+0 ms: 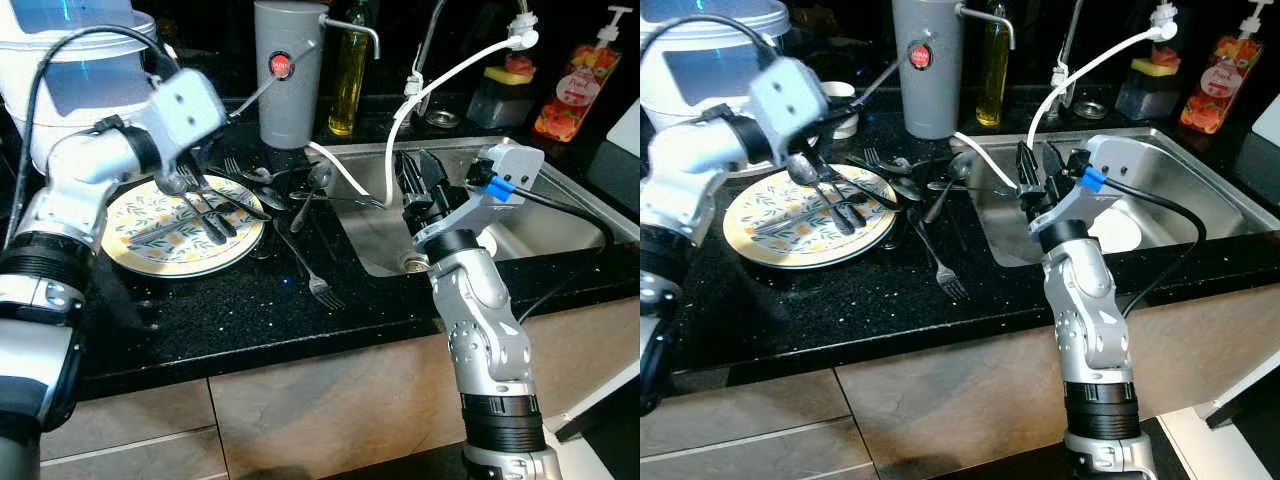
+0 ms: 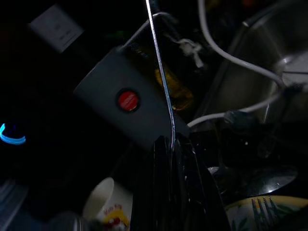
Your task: Kitchen organization
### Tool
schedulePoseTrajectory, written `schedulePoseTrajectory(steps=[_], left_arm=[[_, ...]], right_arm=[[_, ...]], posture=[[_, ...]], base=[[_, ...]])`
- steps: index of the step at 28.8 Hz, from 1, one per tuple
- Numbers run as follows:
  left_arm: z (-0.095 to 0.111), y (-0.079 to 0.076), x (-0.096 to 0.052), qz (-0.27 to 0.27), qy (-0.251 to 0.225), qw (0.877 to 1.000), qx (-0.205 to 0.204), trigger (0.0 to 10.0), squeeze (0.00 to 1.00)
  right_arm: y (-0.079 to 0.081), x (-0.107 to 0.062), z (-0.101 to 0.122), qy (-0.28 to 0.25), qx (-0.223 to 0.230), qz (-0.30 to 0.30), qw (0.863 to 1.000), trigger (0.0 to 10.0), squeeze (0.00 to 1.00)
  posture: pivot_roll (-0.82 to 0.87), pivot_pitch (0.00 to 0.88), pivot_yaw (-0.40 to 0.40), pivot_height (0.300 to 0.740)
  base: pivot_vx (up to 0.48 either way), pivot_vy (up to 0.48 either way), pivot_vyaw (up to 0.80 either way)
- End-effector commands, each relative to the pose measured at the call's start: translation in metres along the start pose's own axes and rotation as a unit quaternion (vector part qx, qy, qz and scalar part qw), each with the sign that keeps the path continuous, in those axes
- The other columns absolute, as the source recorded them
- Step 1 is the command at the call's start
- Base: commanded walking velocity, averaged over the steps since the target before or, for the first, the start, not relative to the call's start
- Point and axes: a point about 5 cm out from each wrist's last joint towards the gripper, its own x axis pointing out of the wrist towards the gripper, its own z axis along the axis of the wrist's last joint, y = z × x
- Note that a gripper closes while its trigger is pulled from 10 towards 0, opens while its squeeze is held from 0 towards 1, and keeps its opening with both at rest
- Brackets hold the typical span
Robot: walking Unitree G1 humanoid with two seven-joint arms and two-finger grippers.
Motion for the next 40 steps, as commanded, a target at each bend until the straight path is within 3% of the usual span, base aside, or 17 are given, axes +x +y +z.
schedulePoseTrajectory(steps=[1, 2, 6, 9, 10, 11, 12, 15, 16, 17, 21, 25, 28, 30, 31, 36, 40], left_arm=[[0.002, 0.002, -0.001, 0.006, -0.004, 1.000, -0.021, 10.0, 0.00], [0.002, 0.002, -0.001, 0.006, -0.004, 1.000, -0.021, 10.0, 0.00], [0.004, 0.009, -0.004, 0.049, -0.018, 0.993, -0.110, 10.0, 0.00], [0.002, 0.008, -0.002, 0.063, -0.025, 0.985, -0.158, 10.0, 0.00], [-0.001, 0.000, 0.003, 0.062, -0.025, 0.976, -0.206, 10.0, 0.00], [-0.001, 0.000, 0.003, 0.062, -0.025, 0.976, -0.206, 10.0, 0.00], [-0.004, -0.012, 0.010, 0.052, -0.024, 0.971, -0.234, 10.0, 0.00], [-0.004, -0.020, 0.015, 0.046, -0.022, 0.964, -0.261, 10.0, 0.00], [-0.002, -0.033, 0.027, 0.034, -0.025, 0.953, -0.299, 10.0, 0.00], [0.006, -0.058, 0.045, 0.005, -0.027, 0.931, -0.363, 10.0, 0.00], [0.015, -0.074, 0.056, -0.020, -0.031, 0.923, -0.382, 10.0, 0.00], [0.037, -0.113, 0.089, -0.060, -0.020, 0.895, -0.442, 10.0, 0.00], [0.041, -0.117, 0.096, -0.047, -0.011, 0.890, -0.454, 10.0, 0.00], [0.046, -0.110, 0.093, 0.008, -0.039, 0.912, -0.409, 10.0, 0.00], [0.047, -0.105, 0.089, 0.037, -0.057, 0.914, -0.401, 10.0, 0.00], [0.046, -0.085, 0.068, 0.113, -0.095, 0.894, -0.424, 10.0, 0.00], [0.036, -0.075, 0.041, 0.140, -0.079, 0.898, -0.410, 10.0, 0.00]], right_arm=[[-0.001, 0.001, 0.000, 0.004, 0.000, 0.000, 1.000, 10.0, 0.00], [-0.001, 0.001, 0.000, 0.004, 0.000, 0.000, 1.000, 10.0, 0.00], [-0.002, 0.000, 0.001, 0.002, -0.001, -0.002, 1.000, 10.0, 0.00], [-0.002, 0.001, 0.002, 0.001, -0.001, -0.001, 1.000, 10.0, 0.00], [-0.002, 0.001, 0.003, -0.002, 0.004, 0.001, 1.000, 10.0, 0.00], [-0.002, 0.001, 0.003, -0.002, 0.004, 0.001, 1.000, 10.0, 0.00], [-0.001, 0.002, 0.005, -0.004, 0.011, 0.001, 1.000, 10.0, 0.00], [-0.001, 0.002, 0.005, -0.006, 0.013, 0.001, 1.000, 10.0, 0.00], [-0.002, 0.003, 0.008, -0.011, 0.018, -0.001, 1.000, 10.0, 0.00], [-0.005, 0.004, 0.013, -0.021, 0.028, -0.007, 0.999, 10.0, 0.00], [-0.007, 0.004, 0.016, -0.026, 0.026, -0.011, 0.999, 10.0, 0.00], [-0.019, 0.003, 0.022, -0.028, -0.025, -0.035, 0.999, 10.0, 0.00], [-0.026, 0.002, 0.023, -0.026, -0.041, -0.050, 0.998, 10.0, 0.00], [-0.031, 0.000, 0.025, -0.029, -0.038, -0.062, 0.997, 10.0, 0.00], [-0.032, -0.001, 0.026, -0.032, -0.031, -0.065, 0.997, 10.0, 0.00], [-0.035, -0.003, 0.030, -0.049, -0.008, -0.077, 0.996, 10.0, 0.00], [-0.039, 0.000, 0.037, -0.061, -0.018, -0.083, 0.995, 10.0, 0.00]], posture=[[0.11, 0.010, -0.034, 0.740], [0.11, 0.010, -0.034, 0.740], [0.11, 0.010, -0.035, 0.740], [0.11, 0.010, -0.037, 0.740], [0.11, 0.010, -0.039, 0.740], [0.11, 0.010, -0.039, 0.740], [0.11, 0.011, -0.041, 0.740], [0.11, 0.010, -0.043, 0.740], [0.11, 0.011, -0.042, 0.740], [0.10, 0.012, -0.038, 0.740], [0.09, 0.014, -0.035, 0.740], [0.08, 0.015, -0.025, 0.740], [0.07, 0.014, -0.018, 0.740], [0.07, 0.016, -0.012, 0.740], [0.07, 0.018, -0.010, 0.740], [0.08, 0.018, -0.012, 0.740], [0.09, 0.016, -0.015, 0.740]], base=[[0.000, 0.000, 0.00], [0.000, 0.000, 0.00], [0.000, 0.000, 0.00], [0.000, 0.000, 0.00], [0.000, 0.000, 0.00], [0.000, 0.000, 0.00], [0.000, 0.000, 0.00], [0.000, 0.000, 0.00], [0.000, 0.000, 0.00], [0.000, 0.000, 0.00], [0.000, 0.000, 0.00], [0.000, 0.000, 0.00], [0.000, 0.000, 0.00], [0.000, 0.000, 0.00], [0.000, 0.000, 0.00], [0.000, 0.000, 0.00], [0.000, 0.000, 0.00]])
